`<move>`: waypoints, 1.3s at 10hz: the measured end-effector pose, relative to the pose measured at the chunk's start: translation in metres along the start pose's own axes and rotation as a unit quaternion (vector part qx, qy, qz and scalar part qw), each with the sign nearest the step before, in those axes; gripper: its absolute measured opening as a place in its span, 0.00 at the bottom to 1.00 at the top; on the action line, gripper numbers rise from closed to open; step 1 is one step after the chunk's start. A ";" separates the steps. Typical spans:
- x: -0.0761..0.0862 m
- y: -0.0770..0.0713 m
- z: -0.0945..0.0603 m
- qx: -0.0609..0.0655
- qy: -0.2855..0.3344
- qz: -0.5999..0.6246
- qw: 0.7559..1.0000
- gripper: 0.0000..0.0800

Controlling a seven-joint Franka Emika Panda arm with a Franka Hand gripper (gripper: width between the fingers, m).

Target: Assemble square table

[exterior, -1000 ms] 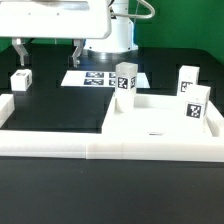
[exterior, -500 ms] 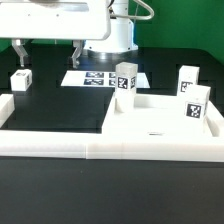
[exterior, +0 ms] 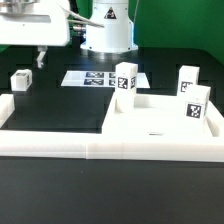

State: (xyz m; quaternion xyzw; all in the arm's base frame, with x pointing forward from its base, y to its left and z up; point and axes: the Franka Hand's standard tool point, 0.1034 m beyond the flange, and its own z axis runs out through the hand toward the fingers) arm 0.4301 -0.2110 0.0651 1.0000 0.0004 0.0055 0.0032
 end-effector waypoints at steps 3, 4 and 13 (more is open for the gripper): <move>0.001 -0.004 0.001 0.003 -0.006 0.002 1.000 0.81; -0.004 -0.009 0.005 0.019 -0.028 0.027 0.999 0.81; -0.035 -0.015 0.024 0.061 -0.383 0.039 0.921 0.81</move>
Offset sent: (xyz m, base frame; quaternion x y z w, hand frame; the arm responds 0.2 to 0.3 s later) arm 0.0000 0.0000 0.0000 0.0000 0.0000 0.0000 1.0000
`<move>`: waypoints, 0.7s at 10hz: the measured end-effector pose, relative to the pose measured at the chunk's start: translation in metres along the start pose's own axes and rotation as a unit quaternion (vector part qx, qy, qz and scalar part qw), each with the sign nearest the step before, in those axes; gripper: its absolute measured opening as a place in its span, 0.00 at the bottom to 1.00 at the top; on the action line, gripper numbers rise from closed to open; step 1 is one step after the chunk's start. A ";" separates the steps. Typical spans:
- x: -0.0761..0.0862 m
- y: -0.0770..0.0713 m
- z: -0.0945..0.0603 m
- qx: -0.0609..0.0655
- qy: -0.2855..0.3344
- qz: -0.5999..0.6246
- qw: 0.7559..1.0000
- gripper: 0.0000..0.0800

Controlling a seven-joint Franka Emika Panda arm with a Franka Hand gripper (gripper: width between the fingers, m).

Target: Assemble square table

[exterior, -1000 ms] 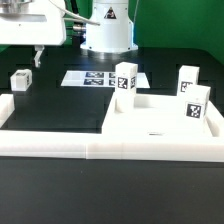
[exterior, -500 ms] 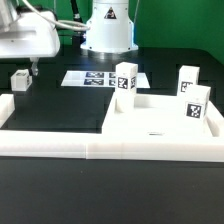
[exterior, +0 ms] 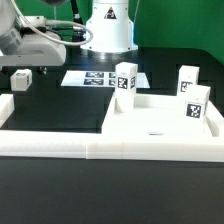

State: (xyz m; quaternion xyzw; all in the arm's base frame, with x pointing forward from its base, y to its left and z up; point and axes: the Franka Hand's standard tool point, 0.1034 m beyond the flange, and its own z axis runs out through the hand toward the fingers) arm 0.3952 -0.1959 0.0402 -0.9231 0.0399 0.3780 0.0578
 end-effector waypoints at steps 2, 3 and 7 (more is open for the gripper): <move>0.001 0.005 0.007 0.015 -0.075 0.008 0.997 0.81; 0.005 0.008 0.011 0.012 -0.074 0.006 0.997 0.81; 0.003 0.017 0.012 -0.002 -0.080 -0.022 0.997 0.81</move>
Offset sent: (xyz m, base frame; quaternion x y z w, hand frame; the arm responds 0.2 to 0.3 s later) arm 0.0000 0.0000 0.0000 0.0000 0.0000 0.0000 1.0000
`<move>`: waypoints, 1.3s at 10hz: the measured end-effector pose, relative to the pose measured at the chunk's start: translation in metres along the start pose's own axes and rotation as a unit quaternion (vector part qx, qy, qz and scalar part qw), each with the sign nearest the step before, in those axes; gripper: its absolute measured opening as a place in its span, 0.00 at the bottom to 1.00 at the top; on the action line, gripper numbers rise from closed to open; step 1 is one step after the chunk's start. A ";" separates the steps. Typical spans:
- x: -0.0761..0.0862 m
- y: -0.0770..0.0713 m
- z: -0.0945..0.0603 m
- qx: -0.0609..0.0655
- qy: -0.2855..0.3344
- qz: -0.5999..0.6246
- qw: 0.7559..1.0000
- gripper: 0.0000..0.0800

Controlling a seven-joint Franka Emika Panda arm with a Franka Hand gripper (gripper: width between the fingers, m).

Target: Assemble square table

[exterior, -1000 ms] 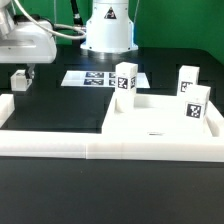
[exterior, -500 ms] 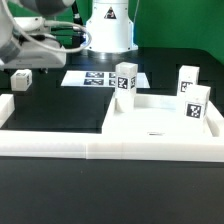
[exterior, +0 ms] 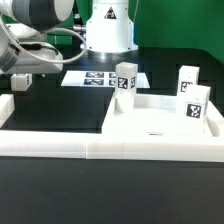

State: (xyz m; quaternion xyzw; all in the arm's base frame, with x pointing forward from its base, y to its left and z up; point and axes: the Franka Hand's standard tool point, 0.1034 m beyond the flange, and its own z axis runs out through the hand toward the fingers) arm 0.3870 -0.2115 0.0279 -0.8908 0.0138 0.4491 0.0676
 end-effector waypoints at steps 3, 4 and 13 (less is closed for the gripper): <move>0.001 0.007 0.011 -0.011 -0.005 -0.011 1.000 0.81; 0.000 0.007 0.021 -0.010 -0.011 -0.001 1.000 0.81; 0.000 0.008 0.023 -0.010 -0.014 0.003 1.000 0.36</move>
Offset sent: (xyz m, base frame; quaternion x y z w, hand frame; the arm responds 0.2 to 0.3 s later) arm -0.0274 0.0054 -0.0212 0.0069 -0.0100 0.0537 0.9985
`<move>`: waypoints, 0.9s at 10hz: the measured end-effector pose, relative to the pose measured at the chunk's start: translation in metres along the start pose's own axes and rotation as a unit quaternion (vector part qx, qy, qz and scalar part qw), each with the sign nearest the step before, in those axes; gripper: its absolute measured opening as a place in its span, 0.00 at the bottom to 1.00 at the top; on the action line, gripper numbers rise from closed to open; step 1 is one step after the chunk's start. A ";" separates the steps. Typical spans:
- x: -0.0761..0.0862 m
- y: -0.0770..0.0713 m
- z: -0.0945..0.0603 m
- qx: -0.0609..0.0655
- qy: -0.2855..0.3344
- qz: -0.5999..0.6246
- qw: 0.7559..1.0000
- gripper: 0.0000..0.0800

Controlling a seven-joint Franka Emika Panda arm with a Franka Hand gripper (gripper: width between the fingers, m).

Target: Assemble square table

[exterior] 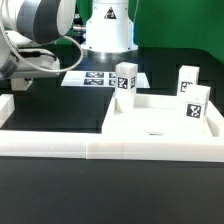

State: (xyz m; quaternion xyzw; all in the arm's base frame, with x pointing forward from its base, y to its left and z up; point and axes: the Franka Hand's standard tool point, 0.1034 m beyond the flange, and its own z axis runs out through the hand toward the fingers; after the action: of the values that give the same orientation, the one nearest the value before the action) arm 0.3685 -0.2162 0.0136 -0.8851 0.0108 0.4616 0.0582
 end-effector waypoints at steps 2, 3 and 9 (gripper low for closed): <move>0.000 0.000 0.000 0.000 0.000 0.000 1.000 0.36; 0.000 0.000 0.000 0.000 0.000 0.000 1.000 0.36; -0.026 -0.042 -0.093 -0.020 0.050 -0.039 0.998 0.36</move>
Offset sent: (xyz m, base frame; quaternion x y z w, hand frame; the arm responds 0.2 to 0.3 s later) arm 0.0000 0.0000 0.0000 0.0000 0.0000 0.0000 1.0000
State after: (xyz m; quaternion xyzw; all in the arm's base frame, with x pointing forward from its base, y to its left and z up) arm 0.4329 -0.1855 0.0917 -0.9079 -0.0296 0.4140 0.0581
